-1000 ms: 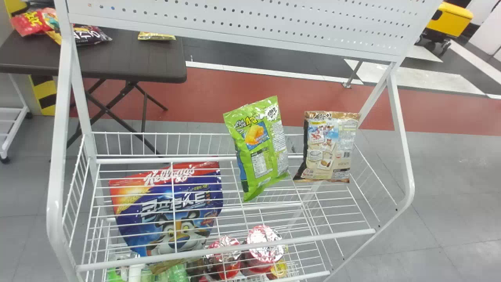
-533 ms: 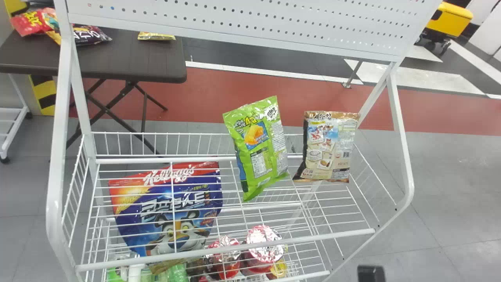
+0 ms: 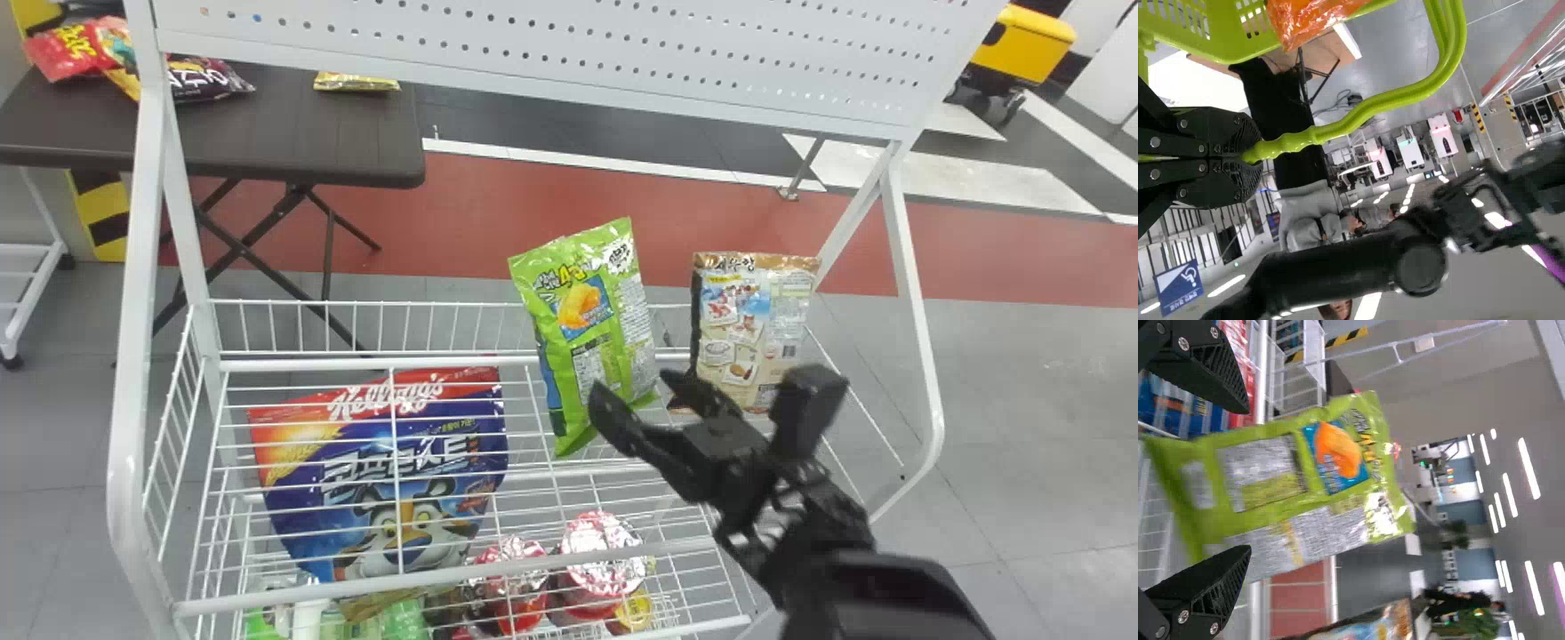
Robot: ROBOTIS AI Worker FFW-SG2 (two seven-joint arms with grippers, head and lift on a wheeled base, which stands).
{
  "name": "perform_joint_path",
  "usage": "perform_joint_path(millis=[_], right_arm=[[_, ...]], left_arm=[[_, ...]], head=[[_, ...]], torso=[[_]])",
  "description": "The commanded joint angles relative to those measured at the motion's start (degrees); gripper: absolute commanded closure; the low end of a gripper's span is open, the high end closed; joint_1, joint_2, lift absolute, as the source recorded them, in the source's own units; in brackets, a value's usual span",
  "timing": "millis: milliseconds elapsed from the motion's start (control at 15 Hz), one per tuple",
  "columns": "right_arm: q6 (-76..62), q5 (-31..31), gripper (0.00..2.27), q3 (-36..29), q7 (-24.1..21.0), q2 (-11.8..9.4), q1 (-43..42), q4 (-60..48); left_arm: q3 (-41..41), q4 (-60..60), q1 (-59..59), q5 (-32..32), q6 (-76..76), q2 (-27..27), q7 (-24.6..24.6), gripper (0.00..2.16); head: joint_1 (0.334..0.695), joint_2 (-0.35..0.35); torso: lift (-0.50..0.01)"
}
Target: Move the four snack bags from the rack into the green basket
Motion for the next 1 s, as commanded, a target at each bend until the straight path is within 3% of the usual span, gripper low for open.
perform_joint_path(millis=[0,133,200,267,333,933], right_arm=[[-1.19,3.43,0.09,1.98,-1.85,0.0,-7.79,7.95],[-0.83,4.75,0.16,2.24,-1.85,-0.26,-12.53,13.13],[0.04,6.15,0.64,2.42,-1.24,-0.44,-13.77,14.36],[2.15,6.68,1.47,3.03,-1.24,-0.44,-13.85,14.28],[3.21,6.33,2.1,3.3,-0.8,-0.35,-12.62,13.57],[3.74,-2.81,2.16,-0.75,1.4,-0.44,2.93,-7.34]], left_arm=[[0.14,0.08,0.01,0.23,-0.07,-0.01,-0.05,1.51],[0.22,0.25,-0.25,0.32,-0.07,-0.1,-0.05,1.51],[0.14,0.43,-0.43,0.32,-0.07,-0.1,-0.05,1.51],[0.31,0.51,-0.52,0.5,0.11,-0.1,-0.05,1.51],[0.4,0.6,-0.61,0.59,0.11,-0.1,-0.05,1.51],[0.05,1.57,-1.57,0.94,-0.07,-0.18,-0.05,1.51]], head=[[0.695,-0.35],[0.695,-0.35],[0.695,-0.35],[0.695,-0.35],[0.695,-0.35],[0.695,-0.35]], torso=[[0.0],[0.0],[0.0],[0.0],[0.0],[0.0]])
